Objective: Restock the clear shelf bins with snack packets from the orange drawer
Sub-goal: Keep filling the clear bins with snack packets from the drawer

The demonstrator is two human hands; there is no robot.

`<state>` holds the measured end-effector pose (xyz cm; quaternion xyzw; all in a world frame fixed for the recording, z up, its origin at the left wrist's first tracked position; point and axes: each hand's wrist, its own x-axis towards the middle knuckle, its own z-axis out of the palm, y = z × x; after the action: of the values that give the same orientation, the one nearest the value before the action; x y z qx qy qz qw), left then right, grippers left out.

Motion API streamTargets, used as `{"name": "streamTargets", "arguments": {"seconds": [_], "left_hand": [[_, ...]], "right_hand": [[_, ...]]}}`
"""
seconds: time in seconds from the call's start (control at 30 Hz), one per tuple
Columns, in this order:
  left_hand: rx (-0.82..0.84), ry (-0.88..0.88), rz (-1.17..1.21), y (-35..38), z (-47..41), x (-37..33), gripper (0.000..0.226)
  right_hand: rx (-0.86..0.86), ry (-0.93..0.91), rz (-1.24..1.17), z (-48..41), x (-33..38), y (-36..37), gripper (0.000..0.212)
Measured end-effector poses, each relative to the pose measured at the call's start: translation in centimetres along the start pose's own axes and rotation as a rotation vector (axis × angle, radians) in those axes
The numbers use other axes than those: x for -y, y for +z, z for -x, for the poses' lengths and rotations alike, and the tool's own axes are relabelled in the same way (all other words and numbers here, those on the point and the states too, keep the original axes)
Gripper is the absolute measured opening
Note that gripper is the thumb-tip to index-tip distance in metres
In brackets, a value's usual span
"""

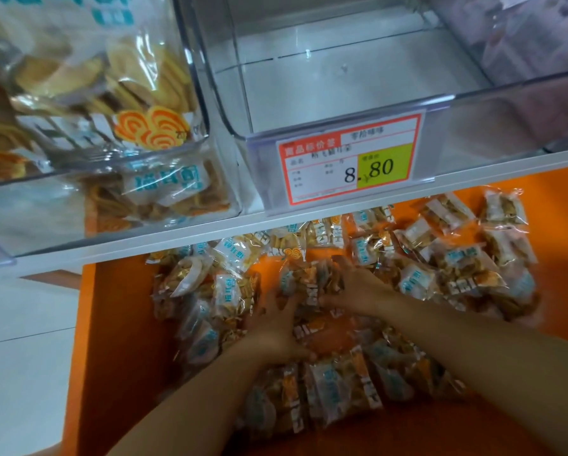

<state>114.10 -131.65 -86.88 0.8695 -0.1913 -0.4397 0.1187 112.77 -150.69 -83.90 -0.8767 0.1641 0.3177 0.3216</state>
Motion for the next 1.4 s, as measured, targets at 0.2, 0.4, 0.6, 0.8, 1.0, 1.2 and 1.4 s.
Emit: {"name": "streamTargets", "arguments": {"seconds": [0.2,0.4,0.6,0.8,1.0,1.2,1.4], "left_hand": [[-0.194,0.027,-0.059,0.2,0.1,-0.6,0.062],[-0.194,0.023,-0.088,-2.1,1.3,-1.2,0.043],[-0.044,0.010,-0.020,-4.2,3.2,-1.7,0.027],[-0.178,-0.035,0.251,-8.2,8.1,-2.9,0.061],[-0.098,0.042,0.516,-10.7,14.8,-6.2,0.085],[-0.104,0.354,0.708,-14.1,24.7,-9.8,0.088],[-0.407,0.625,0.877,-18.8,28.0,-13.6,0.035]], "right_hand": [[0.014,-0.017,0.005,-0.2,0.0,-0.5,0.069],[0.203,-0.026,0.128,1.1,0.4,-1.2,0.066],[0.249,-0.055,0.157,3.2,1.7,-2.9,0.062],[0.112,-0.160,-0.001,8.9,3.8,-5.5,0.058],[-0.119,-0.320,0.008,16.7,7.0,-4.9,0.056],[-0.364,-0.525,0.052,25.6,8.9,-9.4,0.071],[-0.743,-0.782,-0.204,28.9,12.2,-15.6,0.071]]}}
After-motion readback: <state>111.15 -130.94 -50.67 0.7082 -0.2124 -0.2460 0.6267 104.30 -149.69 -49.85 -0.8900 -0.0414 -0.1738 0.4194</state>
